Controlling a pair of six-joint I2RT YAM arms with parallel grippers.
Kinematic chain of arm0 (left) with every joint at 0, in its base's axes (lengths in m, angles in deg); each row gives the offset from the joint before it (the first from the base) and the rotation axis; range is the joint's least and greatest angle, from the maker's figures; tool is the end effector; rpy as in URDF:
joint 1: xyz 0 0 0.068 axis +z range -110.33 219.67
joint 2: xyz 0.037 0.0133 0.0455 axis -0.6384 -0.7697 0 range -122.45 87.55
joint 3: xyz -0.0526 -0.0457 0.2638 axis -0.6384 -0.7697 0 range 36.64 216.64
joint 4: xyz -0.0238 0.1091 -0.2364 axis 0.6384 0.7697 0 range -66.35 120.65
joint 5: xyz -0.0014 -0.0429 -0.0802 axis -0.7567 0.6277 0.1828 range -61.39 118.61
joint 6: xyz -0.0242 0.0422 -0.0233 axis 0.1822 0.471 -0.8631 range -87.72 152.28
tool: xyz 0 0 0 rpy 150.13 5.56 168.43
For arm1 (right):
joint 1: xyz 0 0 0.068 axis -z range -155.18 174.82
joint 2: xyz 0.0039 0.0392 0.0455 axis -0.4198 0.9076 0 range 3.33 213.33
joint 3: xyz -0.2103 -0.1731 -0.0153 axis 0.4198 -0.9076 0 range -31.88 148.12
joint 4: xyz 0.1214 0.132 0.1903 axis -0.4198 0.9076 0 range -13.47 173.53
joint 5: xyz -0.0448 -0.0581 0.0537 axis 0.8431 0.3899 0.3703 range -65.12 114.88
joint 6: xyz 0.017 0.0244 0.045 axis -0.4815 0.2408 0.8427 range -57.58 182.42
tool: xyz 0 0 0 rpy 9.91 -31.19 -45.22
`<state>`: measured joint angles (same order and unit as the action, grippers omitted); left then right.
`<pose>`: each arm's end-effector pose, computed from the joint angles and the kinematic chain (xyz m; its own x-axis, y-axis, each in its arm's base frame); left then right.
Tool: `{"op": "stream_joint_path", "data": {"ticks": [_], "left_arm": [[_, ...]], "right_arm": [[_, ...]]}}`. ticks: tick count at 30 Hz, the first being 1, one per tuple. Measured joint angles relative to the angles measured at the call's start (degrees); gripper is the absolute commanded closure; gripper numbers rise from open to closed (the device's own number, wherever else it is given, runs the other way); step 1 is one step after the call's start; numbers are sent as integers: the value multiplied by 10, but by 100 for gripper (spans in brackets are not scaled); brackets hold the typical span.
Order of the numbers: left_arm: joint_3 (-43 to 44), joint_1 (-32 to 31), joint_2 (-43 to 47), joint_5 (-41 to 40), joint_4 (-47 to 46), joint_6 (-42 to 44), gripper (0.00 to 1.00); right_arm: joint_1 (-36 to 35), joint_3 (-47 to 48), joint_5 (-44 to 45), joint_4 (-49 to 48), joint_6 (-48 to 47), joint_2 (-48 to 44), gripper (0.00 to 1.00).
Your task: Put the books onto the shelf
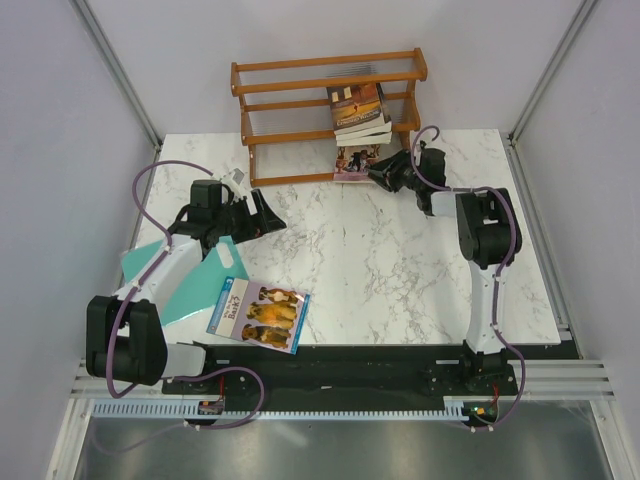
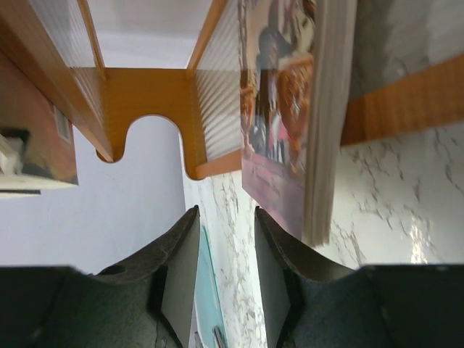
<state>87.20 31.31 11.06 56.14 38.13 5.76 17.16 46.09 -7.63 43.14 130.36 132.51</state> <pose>0.2798 -0.0578 0.2487 -0.7869 -0.2845 -0.5476 0.1406 0.7814 -0.6080 0.4792 0.0838 0.1329 -0.6881 0.6961 -0.2051 0.0485 0.3261 0.9441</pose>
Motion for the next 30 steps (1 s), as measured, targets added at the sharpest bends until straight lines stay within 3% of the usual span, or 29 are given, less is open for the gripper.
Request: {"op": "stream_joint_path", "data": {"ticks": [7, 18, 30], "left_arm": [[0, 0, 0, 0, 0, 0, 10], [0, 0, 0, 0, 0, 0, 10], [0, 0, 0, 0, 0, 0, 10]], "right_arm": [[-3, 68, 5, 35, -3, 33, 57], [-5, -34, 18, 40, -5, -2, 52], [-5, -18, 32, 51, -8, -5, 53]]}}
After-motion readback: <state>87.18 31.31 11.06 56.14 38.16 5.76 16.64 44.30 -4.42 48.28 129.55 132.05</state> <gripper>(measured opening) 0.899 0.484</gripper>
